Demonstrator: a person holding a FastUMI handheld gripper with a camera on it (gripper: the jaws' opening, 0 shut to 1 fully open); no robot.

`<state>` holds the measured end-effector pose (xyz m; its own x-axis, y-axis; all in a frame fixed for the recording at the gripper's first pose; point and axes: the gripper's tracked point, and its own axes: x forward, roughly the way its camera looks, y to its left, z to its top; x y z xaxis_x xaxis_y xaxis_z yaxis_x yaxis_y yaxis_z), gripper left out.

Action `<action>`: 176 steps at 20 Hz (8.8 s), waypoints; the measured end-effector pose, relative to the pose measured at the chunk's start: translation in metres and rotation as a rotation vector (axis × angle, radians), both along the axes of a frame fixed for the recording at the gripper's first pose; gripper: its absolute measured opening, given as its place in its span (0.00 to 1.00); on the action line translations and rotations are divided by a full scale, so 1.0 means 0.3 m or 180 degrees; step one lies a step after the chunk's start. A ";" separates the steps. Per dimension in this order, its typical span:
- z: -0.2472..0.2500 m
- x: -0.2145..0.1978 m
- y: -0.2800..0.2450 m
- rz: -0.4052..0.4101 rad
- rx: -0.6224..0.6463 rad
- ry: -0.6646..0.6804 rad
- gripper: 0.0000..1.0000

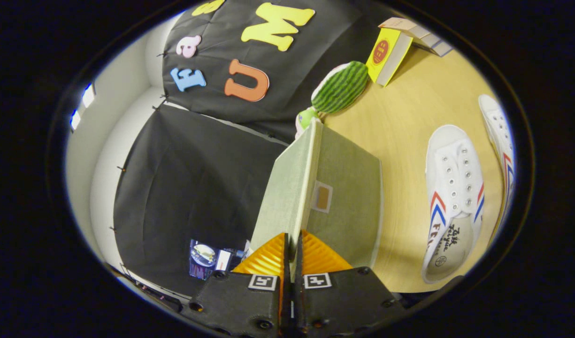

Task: Open the storage box then place both shoes into the box .Put the left shoe in first, then the right shoe, with the right side of both shoes facing outward in a uniform manner.

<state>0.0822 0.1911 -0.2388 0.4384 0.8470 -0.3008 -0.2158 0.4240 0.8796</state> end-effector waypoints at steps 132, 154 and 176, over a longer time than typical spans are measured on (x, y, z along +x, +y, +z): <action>0.304 0.018 0.187 -0.0314 -0.1744 0.0096 0.06; -0.091 0.127 0.544 0.0209 -0.1633 0.0810 0.45; 0.298 0.024 -0.061 -0.0367 -0.2694 -0.0424 0.94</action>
<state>0.0896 0.1726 -0.1495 0.5843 0.3094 -0.7503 -0.2099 0.9506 0.2285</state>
